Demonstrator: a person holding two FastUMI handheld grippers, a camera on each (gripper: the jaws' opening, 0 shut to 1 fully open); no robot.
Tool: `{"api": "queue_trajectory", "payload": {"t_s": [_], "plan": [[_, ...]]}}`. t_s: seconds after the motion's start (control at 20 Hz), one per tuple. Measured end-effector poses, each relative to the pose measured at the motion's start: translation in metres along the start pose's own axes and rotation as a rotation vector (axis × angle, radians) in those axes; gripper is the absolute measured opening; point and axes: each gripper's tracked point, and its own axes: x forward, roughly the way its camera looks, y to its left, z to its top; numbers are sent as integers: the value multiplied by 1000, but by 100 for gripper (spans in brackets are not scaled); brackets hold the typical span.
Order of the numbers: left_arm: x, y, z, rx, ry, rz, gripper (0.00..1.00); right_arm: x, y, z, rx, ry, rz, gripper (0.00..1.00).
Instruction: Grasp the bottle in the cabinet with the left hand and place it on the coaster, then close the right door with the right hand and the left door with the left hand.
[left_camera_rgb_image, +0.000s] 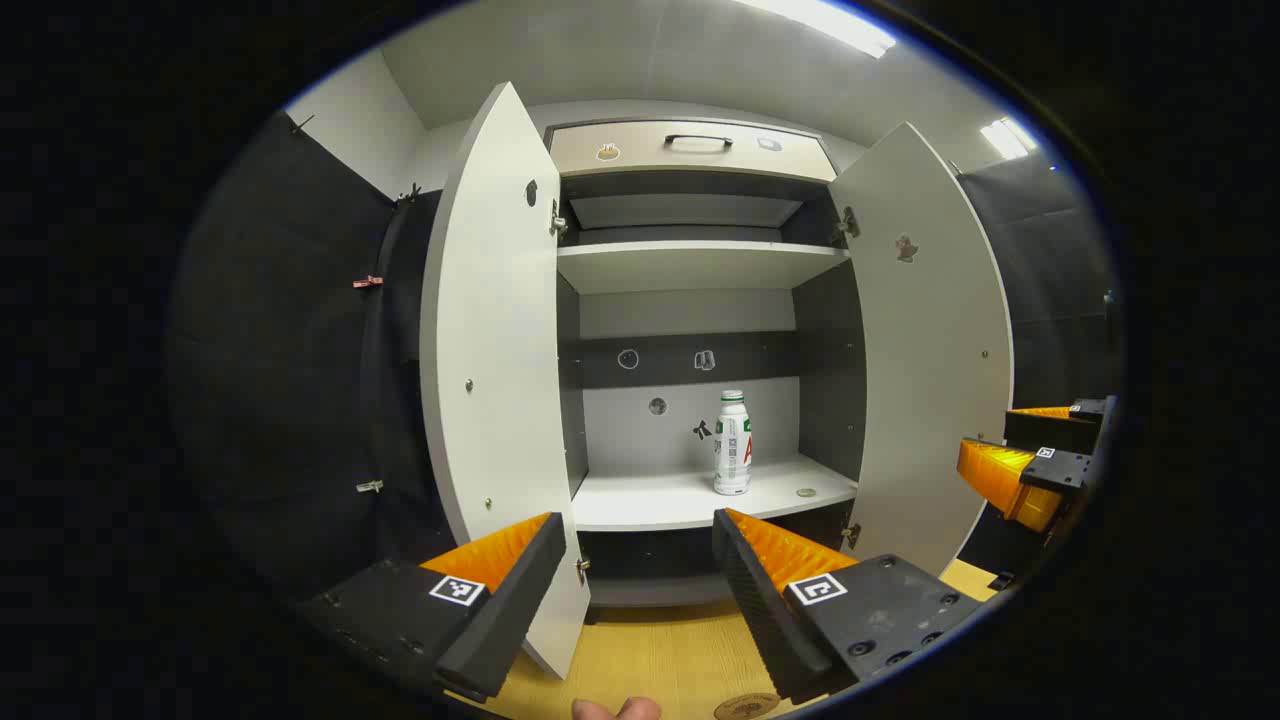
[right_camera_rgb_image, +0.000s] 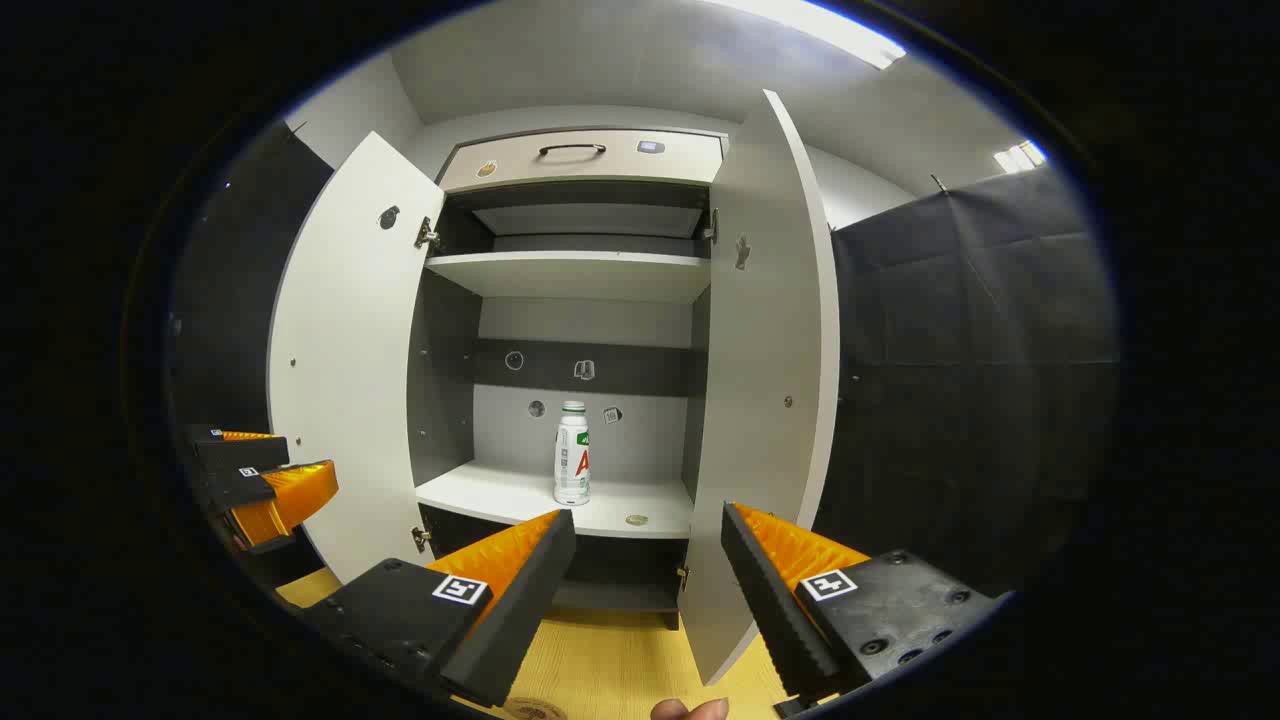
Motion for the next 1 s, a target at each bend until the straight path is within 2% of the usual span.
{"api": "queue_trajectory", "payload": {"t_s": [1.0], "plan": [[-3, 1, 0, -2, 1, 2, 94, -6, 2, 4, -10, -5, -5, 97]]}}
